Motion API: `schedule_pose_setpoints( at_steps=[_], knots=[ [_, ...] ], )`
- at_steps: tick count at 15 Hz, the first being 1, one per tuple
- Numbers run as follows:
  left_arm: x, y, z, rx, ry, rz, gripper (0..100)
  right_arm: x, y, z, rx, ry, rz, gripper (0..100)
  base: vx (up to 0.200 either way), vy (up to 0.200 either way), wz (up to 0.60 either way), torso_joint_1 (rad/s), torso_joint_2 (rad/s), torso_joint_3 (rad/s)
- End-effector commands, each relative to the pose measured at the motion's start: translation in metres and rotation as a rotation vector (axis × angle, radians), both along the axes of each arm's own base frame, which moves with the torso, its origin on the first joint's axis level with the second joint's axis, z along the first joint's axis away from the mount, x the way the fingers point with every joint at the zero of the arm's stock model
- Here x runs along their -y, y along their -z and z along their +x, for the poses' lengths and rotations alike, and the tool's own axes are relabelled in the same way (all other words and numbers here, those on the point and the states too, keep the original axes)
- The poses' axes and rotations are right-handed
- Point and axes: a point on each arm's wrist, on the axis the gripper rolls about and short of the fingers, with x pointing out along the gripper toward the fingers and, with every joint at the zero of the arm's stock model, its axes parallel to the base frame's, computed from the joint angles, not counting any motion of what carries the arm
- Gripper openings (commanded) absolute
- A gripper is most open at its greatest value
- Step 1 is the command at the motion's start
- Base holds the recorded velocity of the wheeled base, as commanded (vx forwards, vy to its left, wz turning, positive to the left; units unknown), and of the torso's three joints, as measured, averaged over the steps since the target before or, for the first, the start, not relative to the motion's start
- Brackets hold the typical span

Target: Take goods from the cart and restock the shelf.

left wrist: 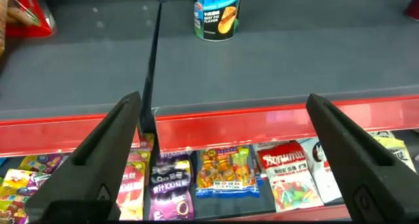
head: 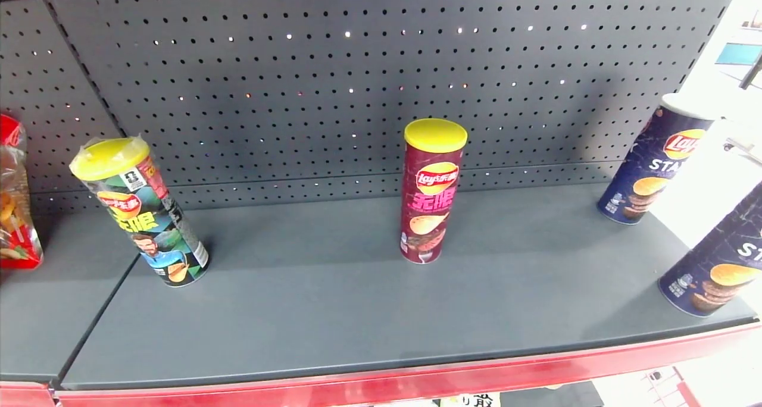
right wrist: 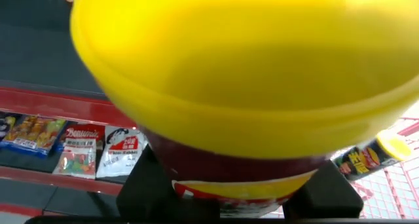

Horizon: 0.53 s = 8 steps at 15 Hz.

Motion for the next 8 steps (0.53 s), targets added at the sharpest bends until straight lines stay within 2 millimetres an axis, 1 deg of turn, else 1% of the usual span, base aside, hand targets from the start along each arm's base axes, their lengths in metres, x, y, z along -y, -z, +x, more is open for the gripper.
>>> schedule_pose_setpoints(
  at_steps=[1, 3, 4, 6, 7, 8],
  knots=[
    [0.000, 0.000, 0.001, -0.008, 0.009, 0.002, 100, -0.001, -0.001, 0.001, -0.001, -0.025, -0.008, 0, 0.000, 0.000, 0.00, 0.000, 0.00, 0.000],
    [0.001, 0.000, 0.000, 0.000, 0.040, 0.002, 100, -0.002, -0.004, 0.001, 0.000, -0.122, -0.005, 0, 0.000, 0.000, 0.00, 0.000, 0.00, 0.000],
    [0.001, 0.000, 0.000, 0.000, 0.041, 0.006, 100, -0.002, -0.009, 0.003, -0.006, -0.134, -0.007, 0, 0.000, 0.000, 0.00, 0.000, 0.00, 0.000],
    [0.001, 0.000, 0.000, 0.001, 0.047, 0.015, 100, -0.007, -0.025, 0.018, -0.053, -0.152, -0.014, 0, 0.000, 0.000, 0.00, 0.000, 0.00, 0.000],
    [0.001, -0.011, -0.001, 0.032, 0.066, 0.004, 100, -0.008, -0.032, 0.025, -0.074, -0.152, -0.011, 0, 0.000, 0.000, 0.00, 0.000, 0.00, 0.000],
    [0.002, -0.044, -0.001, 0.066, 0.114, -0.016, 100, -0.009, -0.035, 0.028, -0.080, -0.155, -0.012, 0, 0.000, 0.000, 0.00, 0.000, 0.00, 0.000]
  ],
)
